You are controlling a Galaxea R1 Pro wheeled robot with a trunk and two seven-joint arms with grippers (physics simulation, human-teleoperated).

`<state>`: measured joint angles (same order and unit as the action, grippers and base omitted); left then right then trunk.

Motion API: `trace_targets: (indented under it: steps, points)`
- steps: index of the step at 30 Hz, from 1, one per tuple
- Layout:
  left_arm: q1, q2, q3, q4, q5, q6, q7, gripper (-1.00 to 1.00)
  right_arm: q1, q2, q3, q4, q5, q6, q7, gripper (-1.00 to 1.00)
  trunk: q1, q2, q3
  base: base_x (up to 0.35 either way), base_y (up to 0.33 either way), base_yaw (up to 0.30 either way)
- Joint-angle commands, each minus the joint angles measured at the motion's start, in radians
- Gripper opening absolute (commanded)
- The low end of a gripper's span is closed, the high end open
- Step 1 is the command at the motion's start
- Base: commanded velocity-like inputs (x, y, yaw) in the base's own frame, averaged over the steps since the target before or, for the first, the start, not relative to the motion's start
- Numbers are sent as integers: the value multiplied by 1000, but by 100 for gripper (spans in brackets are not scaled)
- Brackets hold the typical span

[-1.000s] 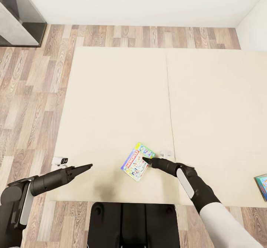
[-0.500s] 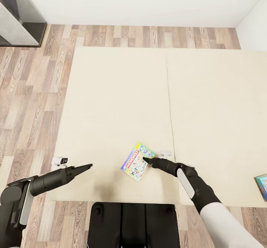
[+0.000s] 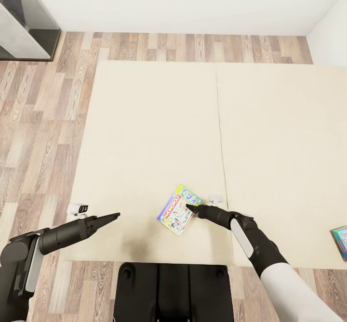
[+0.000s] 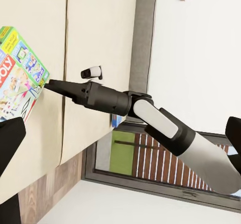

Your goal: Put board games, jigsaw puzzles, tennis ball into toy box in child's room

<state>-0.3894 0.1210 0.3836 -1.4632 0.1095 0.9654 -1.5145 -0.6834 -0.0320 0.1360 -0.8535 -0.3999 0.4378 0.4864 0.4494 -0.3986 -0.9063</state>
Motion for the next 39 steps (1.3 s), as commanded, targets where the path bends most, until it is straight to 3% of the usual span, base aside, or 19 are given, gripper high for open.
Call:
trace_targets:
  steps: [1, 39]
  points:
    - [0, 0, 0, 0, 0, 10, -4, 100, 0, -1, 2, -1, -8, 6, -2, 100, 1, -1, -1, 0, 0, 0]
    - [0, 0, 0, 0, -1, 12, 0, 100, 0, -2, 1, -1, -8, 6, -2, 100, 1, -1, -1, 0, 22, 0]
